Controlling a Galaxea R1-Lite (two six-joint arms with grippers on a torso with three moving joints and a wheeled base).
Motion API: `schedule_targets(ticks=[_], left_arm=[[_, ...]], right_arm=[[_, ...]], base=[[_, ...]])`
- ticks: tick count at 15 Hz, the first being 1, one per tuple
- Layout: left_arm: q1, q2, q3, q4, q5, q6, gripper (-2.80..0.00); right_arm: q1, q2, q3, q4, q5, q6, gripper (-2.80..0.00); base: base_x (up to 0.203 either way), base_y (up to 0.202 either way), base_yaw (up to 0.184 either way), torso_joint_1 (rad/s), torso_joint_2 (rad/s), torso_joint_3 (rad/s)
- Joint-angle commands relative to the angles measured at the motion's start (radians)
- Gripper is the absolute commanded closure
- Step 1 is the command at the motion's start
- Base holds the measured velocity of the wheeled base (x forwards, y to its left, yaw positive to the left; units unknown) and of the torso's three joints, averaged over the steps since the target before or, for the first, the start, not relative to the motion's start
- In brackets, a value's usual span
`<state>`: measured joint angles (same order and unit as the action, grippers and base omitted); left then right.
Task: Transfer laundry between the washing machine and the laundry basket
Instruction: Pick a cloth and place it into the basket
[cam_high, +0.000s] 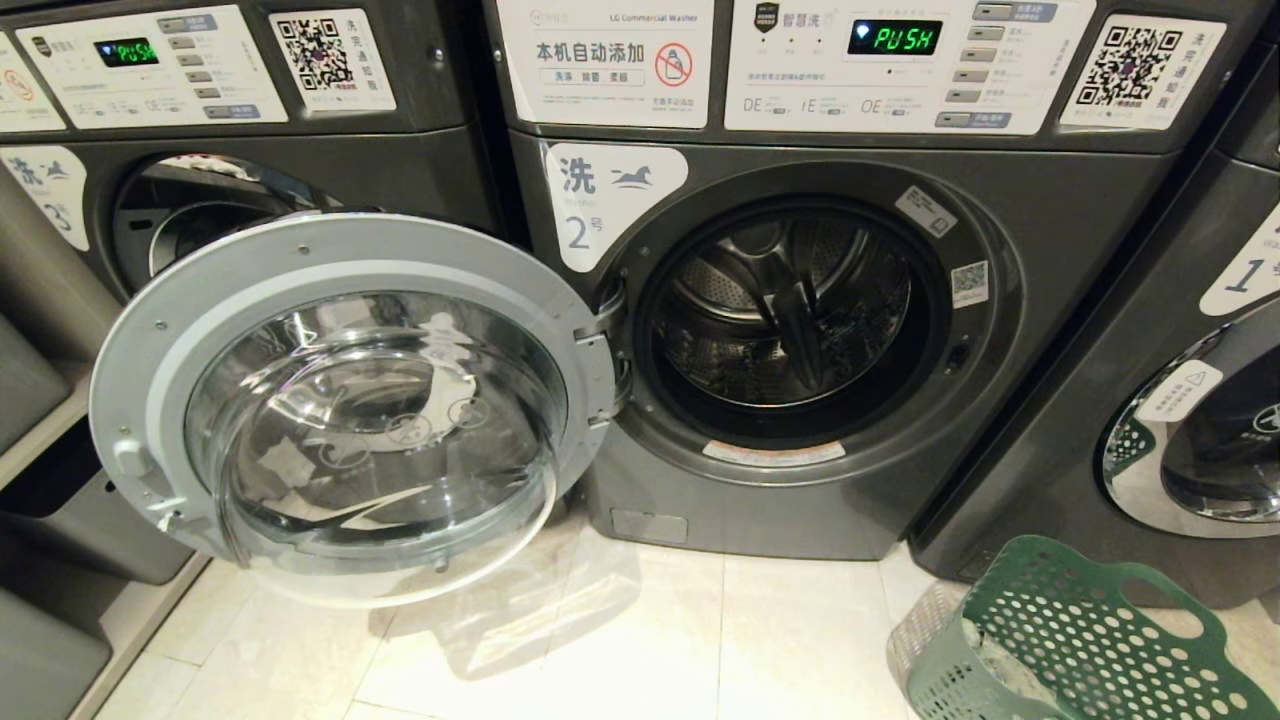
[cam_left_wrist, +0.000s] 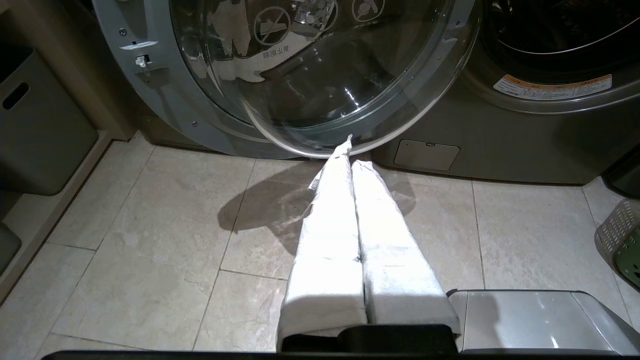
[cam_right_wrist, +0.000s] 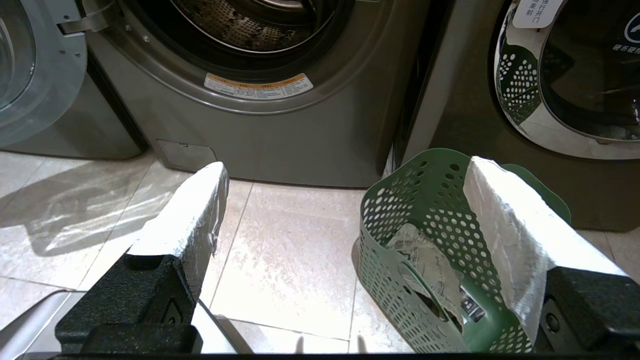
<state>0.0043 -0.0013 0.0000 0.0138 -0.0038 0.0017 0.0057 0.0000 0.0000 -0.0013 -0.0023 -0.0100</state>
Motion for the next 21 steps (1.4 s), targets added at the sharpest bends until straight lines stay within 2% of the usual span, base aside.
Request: schedule_targets(ticks=[1,21], left_arm=[[0.000,-0.002,0.002,0.000,-0.001,0.000,0.00],[0.000,-0.002,0.002,0.000,0.000,0.001,0.00]], right_arm=[[0.000,-0.002,0.000,0.000,0.001,-0.003,-2.80],[0.000,-0.002,0.000,-0.002,0.001,-0.004,-2.80]], base=[[0.000,0.000,0.000,0.000,0.00,0.000],[0.000,0.000,0.000,0.000,0.00,0.000]])
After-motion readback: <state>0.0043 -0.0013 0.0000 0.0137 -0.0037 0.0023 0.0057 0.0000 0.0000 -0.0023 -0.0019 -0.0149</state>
